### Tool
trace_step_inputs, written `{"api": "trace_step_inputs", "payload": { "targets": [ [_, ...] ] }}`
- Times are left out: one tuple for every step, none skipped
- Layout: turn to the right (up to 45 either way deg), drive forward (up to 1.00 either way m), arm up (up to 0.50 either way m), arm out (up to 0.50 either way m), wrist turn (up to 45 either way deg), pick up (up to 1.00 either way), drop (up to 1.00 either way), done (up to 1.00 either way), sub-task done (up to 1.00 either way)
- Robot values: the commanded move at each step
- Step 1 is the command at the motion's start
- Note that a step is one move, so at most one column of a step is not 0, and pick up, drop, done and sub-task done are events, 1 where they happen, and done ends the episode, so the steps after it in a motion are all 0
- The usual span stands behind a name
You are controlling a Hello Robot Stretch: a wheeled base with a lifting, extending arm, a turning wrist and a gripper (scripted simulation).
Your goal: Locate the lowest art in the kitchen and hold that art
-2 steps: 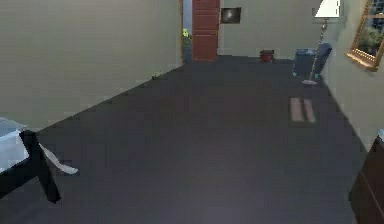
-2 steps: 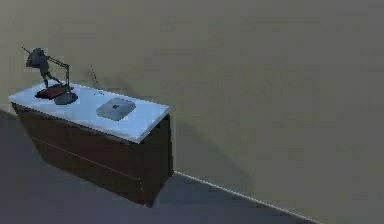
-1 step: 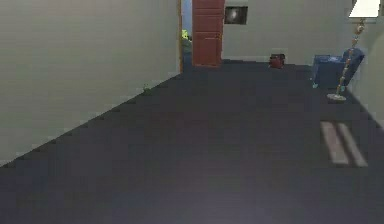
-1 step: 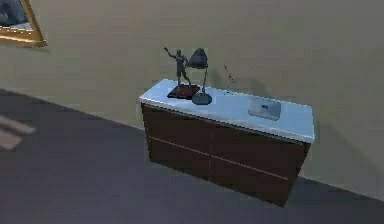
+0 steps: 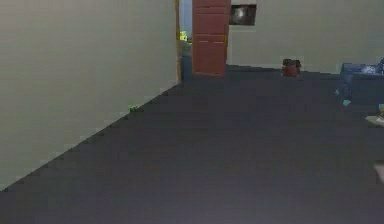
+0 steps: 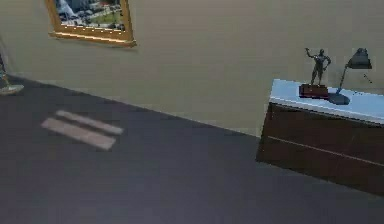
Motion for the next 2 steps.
{"api": "trace_step_inputs", "payload": {
  "targets": [
    [0.0, 1.0, 0.0, 0.0, 0.0, 0.0, 0.0, 0.0, 0.0],
    [0.0, 1.0, 0.0, 0.0, 0.0, 0.0, 0.0, 0.0, 0.0]
  ]
}}
